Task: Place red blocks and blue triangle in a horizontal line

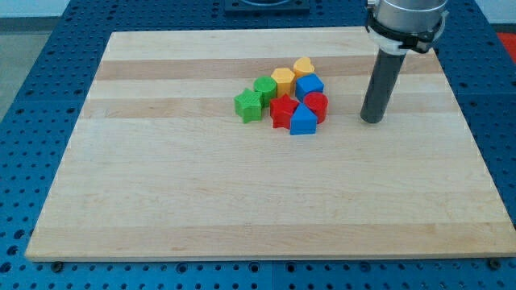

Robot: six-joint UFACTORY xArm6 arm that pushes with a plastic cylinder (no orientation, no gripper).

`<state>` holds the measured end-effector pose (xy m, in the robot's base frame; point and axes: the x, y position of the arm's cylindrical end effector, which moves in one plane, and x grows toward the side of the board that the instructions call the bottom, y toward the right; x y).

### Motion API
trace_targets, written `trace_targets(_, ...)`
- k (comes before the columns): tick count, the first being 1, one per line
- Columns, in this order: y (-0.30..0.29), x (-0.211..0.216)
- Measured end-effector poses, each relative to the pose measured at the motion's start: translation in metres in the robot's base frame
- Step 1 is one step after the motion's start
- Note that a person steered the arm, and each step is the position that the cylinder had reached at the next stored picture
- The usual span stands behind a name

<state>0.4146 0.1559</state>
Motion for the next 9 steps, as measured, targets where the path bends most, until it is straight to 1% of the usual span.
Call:
trace_targets(1, 0.003, -0.003)
trace_targets(3, 0.003, -0.025)
trace_targets(4, -0.020, -0.033)
trace_targets(7, -0.149, -0.012)
trace_targets(9, -0.213, -0.007)
